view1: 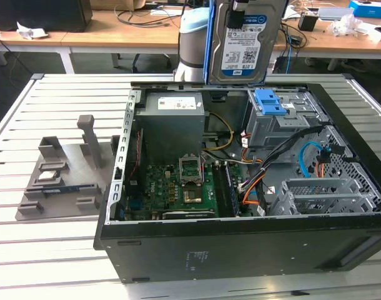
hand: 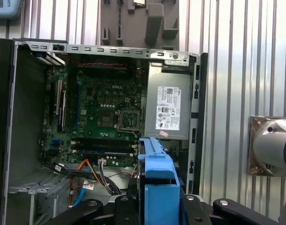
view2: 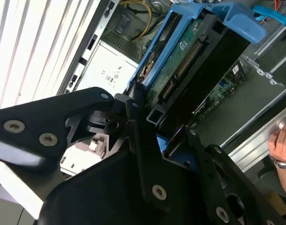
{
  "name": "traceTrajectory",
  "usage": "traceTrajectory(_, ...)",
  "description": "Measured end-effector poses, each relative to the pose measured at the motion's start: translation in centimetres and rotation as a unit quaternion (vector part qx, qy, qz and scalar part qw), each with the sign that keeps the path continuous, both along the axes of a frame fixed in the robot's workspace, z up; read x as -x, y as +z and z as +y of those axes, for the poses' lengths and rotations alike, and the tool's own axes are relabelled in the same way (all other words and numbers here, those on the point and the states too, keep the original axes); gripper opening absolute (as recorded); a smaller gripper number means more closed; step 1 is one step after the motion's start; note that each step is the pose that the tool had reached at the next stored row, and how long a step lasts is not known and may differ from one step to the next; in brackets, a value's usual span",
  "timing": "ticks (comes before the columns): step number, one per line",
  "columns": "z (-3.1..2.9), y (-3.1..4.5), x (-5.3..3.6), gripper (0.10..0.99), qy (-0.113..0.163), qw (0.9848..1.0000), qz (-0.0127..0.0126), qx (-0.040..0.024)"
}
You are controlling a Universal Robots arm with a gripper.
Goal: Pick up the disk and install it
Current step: 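Pick up the disk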
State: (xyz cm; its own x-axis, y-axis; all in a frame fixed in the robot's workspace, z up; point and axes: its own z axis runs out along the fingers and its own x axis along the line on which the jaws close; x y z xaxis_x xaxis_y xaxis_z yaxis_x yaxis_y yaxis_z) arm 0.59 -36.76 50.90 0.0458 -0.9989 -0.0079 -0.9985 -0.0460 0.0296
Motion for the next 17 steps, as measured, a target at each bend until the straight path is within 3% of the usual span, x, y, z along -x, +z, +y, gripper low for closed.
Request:
traceTrajectory(7, -1.74, -0.06, 0.02, 0.369, 0.0, 1.0, 0.0, 0.0001)
traceTrajectory(11, -2.26, -0.09, 0.02, 0.369, 0.0, 1.0, 0.0, 0.0)
traceTrajectory(17, -3.72, -0.16, 0.02, 0.369, 0.0, 1.0, 0.0, 0.0)
